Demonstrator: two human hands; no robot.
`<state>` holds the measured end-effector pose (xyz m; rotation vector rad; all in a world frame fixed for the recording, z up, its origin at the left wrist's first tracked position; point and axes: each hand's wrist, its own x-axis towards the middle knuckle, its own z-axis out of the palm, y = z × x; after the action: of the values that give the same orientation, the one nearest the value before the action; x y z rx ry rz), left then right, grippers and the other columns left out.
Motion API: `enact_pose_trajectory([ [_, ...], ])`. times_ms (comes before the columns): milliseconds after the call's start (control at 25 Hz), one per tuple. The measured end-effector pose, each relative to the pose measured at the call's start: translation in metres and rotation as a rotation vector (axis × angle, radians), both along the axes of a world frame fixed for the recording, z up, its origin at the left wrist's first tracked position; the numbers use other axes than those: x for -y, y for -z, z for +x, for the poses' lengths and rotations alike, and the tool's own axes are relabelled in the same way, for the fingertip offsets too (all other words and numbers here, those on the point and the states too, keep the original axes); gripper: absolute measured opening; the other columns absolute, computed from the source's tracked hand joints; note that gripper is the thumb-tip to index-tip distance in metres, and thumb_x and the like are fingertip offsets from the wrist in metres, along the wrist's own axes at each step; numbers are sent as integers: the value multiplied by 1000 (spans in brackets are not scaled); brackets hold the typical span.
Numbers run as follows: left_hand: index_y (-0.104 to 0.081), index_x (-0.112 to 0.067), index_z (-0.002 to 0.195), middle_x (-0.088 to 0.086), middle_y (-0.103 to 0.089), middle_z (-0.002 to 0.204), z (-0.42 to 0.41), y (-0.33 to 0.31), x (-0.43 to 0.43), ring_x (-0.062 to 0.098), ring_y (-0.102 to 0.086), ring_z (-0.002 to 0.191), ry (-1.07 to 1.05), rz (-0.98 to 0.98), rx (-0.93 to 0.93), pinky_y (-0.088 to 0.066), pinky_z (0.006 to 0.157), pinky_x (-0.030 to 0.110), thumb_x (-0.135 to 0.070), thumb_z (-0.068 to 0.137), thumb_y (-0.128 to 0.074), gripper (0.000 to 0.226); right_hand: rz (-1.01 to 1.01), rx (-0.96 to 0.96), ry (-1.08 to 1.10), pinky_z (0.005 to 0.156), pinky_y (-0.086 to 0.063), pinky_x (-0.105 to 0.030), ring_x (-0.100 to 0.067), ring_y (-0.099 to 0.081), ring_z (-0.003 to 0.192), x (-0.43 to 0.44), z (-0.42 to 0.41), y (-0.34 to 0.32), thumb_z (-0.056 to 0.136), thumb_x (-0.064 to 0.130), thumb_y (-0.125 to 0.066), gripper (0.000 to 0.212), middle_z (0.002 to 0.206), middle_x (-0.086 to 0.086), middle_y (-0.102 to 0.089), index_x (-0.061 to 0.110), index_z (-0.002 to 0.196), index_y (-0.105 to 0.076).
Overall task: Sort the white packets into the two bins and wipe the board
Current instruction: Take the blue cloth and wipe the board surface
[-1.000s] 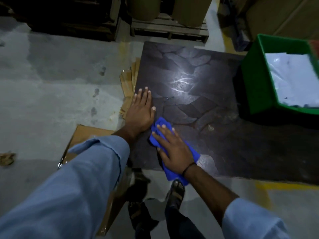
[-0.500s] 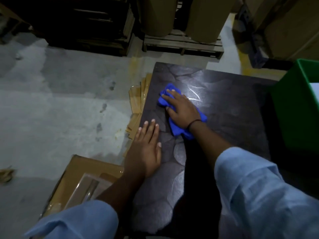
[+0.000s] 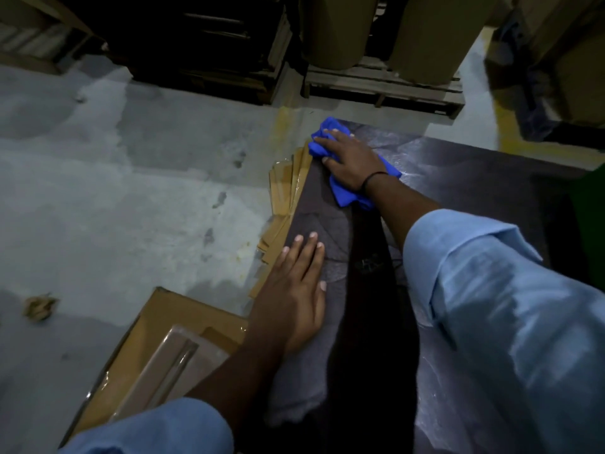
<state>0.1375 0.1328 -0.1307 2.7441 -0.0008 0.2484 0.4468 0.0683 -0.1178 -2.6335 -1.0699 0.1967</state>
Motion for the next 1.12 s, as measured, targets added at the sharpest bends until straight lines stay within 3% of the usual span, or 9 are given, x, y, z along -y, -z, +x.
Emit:
enact_pose_trajectory([
  [160, -36, -6, 155, 10, -27, 166, 3, -1, 0, 26, -19, 155, -14, 58, -39, -17, 126, 43, -29, 99, -41, 60, 38, -13, -66, 122, -16, -43, -26, -28, 148, 28, -64, -6, 92, 38, -42, 58, 158, -9, -35, 23, 148, -44],
  [360, -23, -8, 159, 12, -16, 169, -26, -14, 10, 29, -11, 157, -35, 119, -125, -10, 127, 44, -41, 102, -34, 67, 49, 4, -35, 121, -19, -46, -25, -28, 148, 85, -158, -10, 94, 35, -43, 56, 159, -5, -34, 25, 149, -43],
  [560, -15, -7, 161, 12, -5, 170, -103, -18, 10, 28, 0, 157, 46, 145, -176, -12, 127, 46, -50, 103, -29, 73, 56, 14, 15, 123, -17, -46, -20, -22, 151, 128, -267, -11, 96, 35, -43, 56, 162, 1, -29, 28, 151, -38],
  [720, -16, -6, 160, 13, -6, 170, -126, -22, 13, 29, -2, 157, 30, 160, -198, -18, 124, 49, -49, 103, -30, 74, 81, 7, -23, 124, -10, -41, -14, -16, 152, 142, -348, -13, 97, 34, -44, 56, 163, 6, -24, 29, 152, -35],
  [840, -14, -7, 161, 12, -5, 170, -126, -20, 12, 28, 0, 157, 27, 160, -188, -18, 124, 48, -50, 103, -31, 74, 134, 23, 48, 123, -17, -46, -16, -23, 150, 140, -332, -11, 96, 35, -43, 54, 160, 6, -31, 29, 149, -41],
  [960, -12, -8, 161, 11, -3, 170, -123, -13, 12, 27, 2, 157, 21, 164, -154, -16, 125, 47, -49, 103, -32, 74, 107, 39, 126, 119, -24, -51, -24, -30, 148, 116, -262, -5, 92, 42, -36, 59, 157, -2, -38, 23, 146, -47],
  [1120, -14, -10, 161, 9, -5, 170, -123, -8, 12, 26, 1, 158, 16, 140, -100, -15, 126, 46, -48, 104, -34, 72, 56, 33, 159, 120, -22, -45, -27, -32, 146, 65, -170, 1, 88, 44, -37, 63, 156, -7, -39, 23, 146, -48],
])
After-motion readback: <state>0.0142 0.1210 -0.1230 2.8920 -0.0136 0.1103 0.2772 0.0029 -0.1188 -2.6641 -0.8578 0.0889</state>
